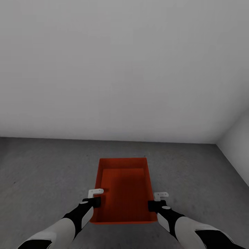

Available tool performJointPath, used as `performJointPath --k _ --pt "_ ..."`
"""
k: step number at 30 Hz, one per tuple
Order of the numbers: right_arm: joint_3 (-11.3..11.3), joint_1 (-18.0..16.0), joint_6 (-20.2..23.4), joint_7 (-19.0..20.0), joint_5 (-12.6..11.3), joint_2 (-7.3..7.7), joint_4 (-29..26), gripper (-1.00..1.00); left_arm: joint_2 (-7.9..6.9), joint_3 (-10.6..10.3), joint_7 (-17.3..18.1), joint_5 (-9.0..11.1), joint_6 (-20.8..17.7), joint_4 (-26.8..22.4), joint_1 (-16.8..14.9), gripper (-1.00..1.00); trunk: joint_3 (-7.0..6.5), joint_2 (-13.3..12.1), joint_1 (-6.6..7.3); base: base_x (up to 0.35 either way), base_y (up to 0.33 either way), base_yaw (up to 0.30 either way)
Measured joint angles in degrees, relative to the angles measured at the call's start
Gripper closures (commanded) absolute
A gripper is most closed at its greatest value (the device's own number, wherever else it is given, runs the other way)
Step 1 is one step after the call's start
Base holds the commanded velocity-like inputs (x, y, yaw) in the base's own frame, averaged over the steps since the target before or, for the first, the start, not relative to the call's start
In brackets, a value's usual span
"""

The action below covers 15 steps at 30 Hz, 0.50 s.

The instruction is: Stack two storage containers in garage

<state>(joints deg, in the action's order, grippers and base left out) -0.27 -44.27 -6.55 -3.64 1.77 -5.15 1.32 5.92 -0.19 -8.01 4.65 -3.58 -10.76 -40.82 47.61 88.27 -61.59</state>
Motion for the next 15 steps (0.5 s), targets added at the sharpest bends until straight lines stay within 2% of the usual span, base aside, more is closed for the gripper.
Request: performJointPath --k 15 --pt "0.0 0.0 0.0 0.0 0.0 -0.01 0.0 1.00 0.00 0.0 0.0 0.0 0.0 0.0 0.0 1.00 0.00 0.0 0.00 0.000 0.000 0.000"
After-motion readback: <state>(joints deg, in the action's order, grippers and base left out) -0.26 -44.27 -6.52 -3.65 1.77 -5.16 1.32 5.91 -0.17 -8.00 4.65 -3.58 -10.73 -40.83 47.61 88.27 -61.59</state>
